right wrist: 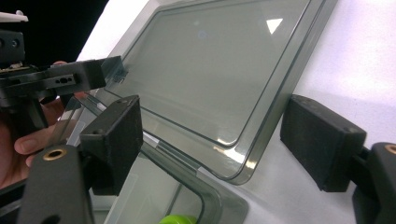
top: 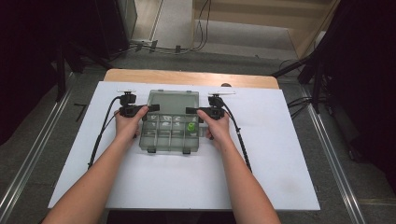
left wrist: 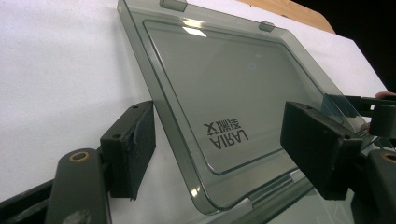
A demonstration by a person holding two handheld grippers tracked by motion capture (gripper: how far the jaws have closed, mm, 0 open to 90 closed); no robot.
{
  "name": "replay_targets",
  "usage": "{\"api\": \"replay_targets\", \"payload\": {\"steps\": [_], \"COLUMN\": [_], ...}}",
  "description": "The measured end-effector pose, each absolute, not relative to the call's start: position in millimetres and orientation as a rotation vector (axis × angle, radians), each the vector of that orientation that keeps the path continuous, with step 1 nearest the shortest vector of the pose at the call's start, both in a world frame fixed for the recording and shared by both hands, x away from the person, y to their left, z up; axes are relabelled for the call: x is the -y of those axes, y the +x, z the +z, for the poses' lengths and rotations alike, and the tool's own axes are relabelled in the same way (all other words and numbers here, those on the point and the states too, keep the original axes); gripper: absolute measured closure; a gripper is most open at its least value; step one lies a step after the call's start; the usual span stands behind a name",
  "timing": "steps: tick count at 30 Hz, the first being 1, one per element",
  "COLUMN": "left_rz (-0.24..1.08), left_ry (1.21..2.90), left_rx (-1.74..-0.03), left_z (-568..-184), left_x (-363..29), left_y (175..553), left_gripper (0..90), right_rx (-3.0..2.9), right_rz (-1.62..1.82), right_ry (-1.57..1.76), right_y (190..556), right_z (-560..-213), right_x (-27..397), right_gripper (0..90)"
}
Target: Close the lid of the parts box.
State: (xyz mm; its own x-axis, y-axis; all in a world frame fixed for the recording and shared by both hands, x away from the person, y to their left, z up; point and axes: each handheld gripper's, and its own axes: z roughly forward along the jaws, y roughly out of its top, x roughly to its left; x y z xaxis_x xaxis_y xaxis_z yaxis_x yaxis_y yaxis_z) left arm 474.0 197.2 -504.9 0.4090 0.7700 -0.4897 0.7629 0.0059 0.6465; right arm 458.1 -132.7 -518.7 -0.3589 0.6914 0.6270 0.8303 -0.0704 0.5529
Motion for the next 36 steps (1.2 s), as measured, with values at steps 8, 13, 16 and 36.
{"api": "replay_targets", "payload": {"steps": [8,13,16,36], "left_rz": [0.009,-0.016,-0.029,0.034], "left_ry": [1.708,1.709,1.716,1.728], "left_rx": [-1.364,-1.361,-1.368,-1.299], "left_z": [-501.1,-502.4,-504.0,-495.0], "left_x": [-203.9,-202.6,-200.7,-211.3], "left_y": [474.6,474.3,474.1,471.4], "left_gripper": [25.4,27.6,27.7,63.9], "right_rx": [2.022,1.984,1.977,2.134], "right_rz": [-1.418,-1.396,-1.409,-1.469], "right_ry": [-1.715,-1.717,-1.727,-1.732], "right_y": [457.4,457.7,458.4,449.2], "right_z": [-517.7,-518.0,-519.2,-511.8], "right_x": [135.8,135.1,135.9,145.2], "right_gripper": [21.3,22.8,26.2,66.4]}}
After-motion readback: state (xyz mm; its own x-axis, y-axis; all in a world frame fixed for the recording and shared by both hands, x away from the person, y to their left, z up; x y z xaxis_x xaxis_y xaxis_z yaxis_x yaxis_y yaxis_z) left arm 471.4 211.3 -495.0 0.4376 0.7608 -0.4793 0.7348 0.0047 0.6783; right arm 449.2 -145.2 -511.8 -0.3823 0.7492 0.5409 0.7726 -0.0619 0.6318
